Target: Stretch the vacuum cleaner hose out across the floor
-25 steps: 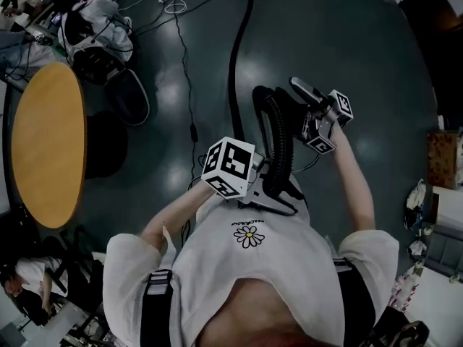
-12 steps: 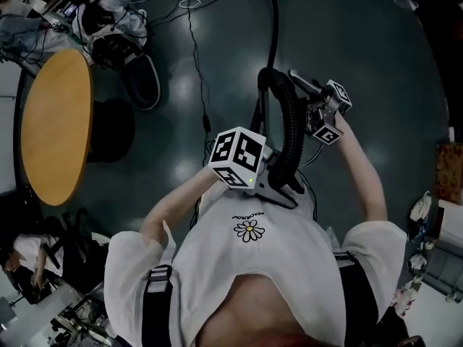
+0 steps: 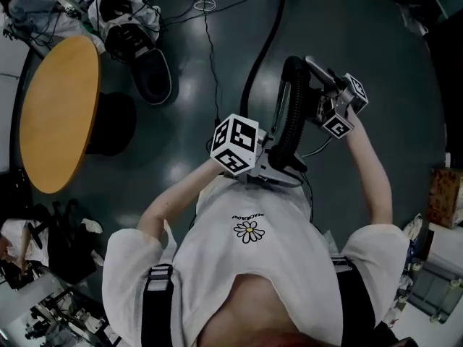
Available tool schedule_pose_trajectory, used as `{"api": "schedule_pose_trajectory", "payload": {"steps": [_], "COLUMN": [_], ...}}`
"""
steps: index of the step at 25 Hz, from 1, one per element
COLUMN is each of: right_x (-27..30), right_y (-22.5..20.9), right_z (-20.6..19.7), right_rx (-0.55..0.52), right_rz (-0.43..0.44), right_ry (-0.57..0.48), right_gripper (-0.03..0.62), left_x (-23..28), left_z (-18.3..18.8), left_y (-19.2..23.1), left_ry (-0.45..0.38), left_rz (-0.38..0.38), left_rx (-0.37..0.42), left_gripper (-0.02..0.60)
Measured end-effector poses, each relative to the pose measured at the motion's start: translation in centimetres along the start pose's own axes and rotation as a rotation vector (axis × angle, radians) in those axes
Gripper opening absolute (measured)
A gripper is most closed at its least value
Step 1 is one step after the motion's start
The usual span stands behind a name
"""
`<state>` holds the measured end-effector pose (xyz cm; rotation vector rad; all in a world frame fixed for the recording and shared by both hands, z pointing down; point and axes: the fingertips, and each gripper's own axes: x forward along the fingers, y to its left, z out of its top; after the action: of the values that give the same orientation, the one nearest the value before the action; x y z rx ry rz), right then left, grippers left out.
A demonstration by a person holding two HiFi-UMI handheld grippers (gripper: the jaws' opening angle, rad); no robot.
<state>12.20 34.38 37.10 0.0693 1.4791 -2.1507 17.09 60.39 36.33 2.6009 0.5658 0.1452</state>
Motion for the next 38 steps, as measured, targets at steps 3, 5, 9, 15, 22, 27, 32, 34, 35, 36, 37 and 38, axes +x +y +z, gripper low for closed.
{"api": "schedule_pose_trajectory", "payload": {"steps": [3, 5, 9, 15, 22, 27, 32, 34, 35, 36, 37, 38], "right_x": [1.8, 3.0, 4.9, 6.0, 5.4, 4.8, 5.3, 4.2, 3.6, 3.1, 3.0, 3.1], "right_y": [1.9, 3.8, 8.0, 16.0, 17.3, 14.8, 13.6, 13.4, 13.2, 12.8, 12.2, 11.4], "right_z": [-0.1, -1.9, -5.8, -9.6, -13.0, -14.1, -15.6, -16.2, -16.6, -17.0, -17.4, -17.7], "right_rx": [-0.211, -0.387, -0.720, -1.074, -1.317, -1.440, -1.442, -1.450, -1.478, -1.528, -1.597, -1.688], "right_rz": [0.060, 0.083, 0.122, 0.202, 0.146, 0.036, 0.069, 0.078, 0.063, 0.036, -0.005, -0.064], "right_ry": [-0.006, 0.057, 0.192, 0.216, 0.240, 0.244, 0.274, 0.284, 0.300, 0.328, 0.367, 0.407], "right_gripper": [0.222, 0.222, 0.222, 0.235, 0.247, 0.247, 0.247, 0.247, 0.247, 0.247, 0.247, 0.246], "left_x": [-4.0, -6.0, -9.8, -13.6, -11.4, -12.6, -10.9, -10.1, -10.0, -10.1, -10.4, -10.8], "left_z": [0.2, -0.1, 2.4, 9.7, 8.8, 13.0, 12.8, 12.6, 12.7, 12.8, 12.9, 13.2], "left_y": [2.5, 2.4, 0.8, 0.0, 1.4, 0.3, -2.5, -3.5, -4.1, -4.6, -5.2, -5.6], "left_ry": [-0.177, -0.205, -0.214, -0.288, 0.239, -0.108, 0.004, 0.019, 0.003, -0.016, -0.035, -0.059], "left_rz": [0.219, 0.267, 0.279, 0.209, 0.369, 0.166, -0.093, -0.170, -0.205, -0.243, -0.287, -0.334], "left_rx": [0.054, 0.070, 0.110, 0.140, 0.467, 0.220, 0.149, 0.159, 0.159, 0.152, 0.135, 0.106], "left_gripper": [0.124, 0.125, 0.141, 0.146, 0.169, 0.169, 0.169, 0.169, 0.169, 0.169, 0.169, 0.169]}}
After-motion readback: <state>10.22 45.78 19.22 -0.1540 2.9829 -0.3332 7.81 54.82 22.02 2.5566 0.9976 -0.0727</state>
